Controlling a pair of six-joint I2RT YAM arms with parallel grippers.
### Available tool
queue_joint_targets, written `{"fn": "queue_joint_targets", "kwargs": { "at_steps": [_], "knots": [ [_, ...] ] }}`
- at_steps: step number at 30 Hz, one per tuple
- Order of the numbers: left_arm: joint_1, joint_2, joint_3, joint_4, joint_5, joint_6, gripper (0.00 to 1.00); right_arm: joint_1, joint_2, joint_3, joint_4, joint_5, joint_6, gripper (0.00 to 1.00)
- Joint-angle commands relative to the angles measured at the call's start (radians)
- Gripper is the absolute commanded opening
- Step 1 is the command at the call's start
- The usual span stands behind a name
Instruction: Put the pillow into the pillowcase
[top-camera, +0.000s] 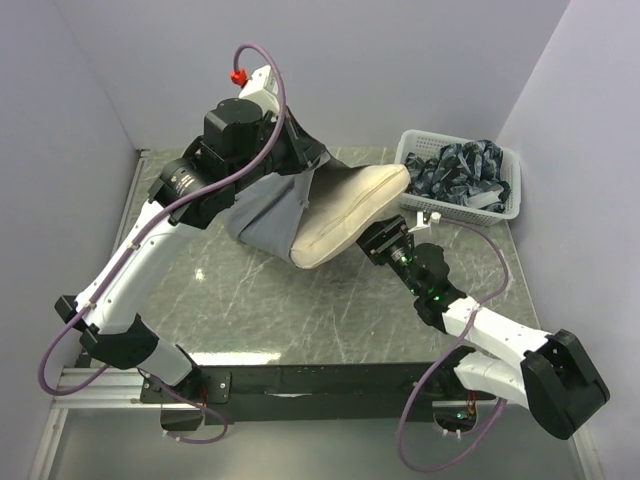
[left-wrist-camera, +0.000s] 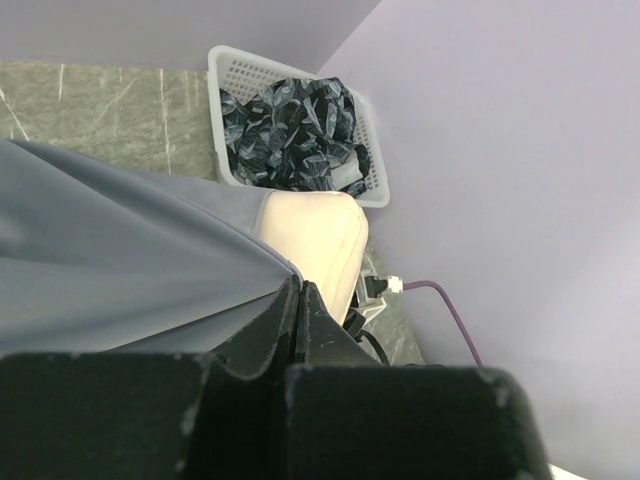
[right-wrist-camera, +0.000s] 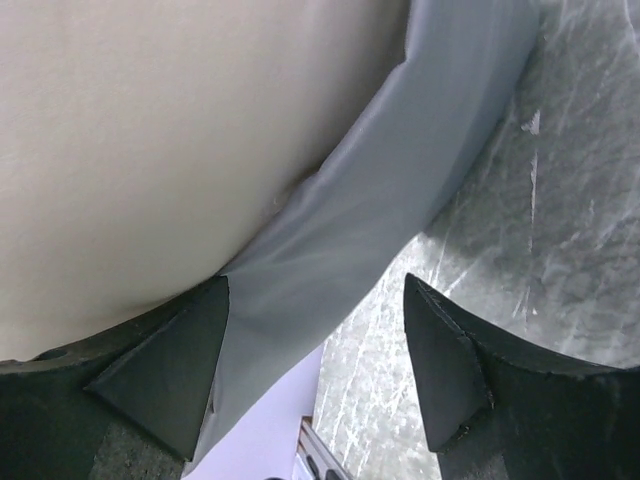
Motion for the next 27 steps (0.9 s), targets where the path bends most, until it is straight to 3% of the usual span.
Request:
{"fn": "queue_joint_targets", "kwargs": {
  "at_steps": [1,18,27],
  "knots": [
    [-0.019,-0.035,0.049,0.096,0.03,-0.021,0.01,0.006,-0.046,0.047,0.064,0.039,-0.009,0.77],
    [-0.02,-0.032,0.013,0.106,0.021,-0.02,0.01,0.004,-0.146,0.046,0.01,0.052,-0.047,0.78],
    [-0.037,-0.008,0.046,0.107,0.021,-0.023,0.01,0.018,0.035,0.052,0.041,-0.032,-0.02,0.76]
  ]
}}
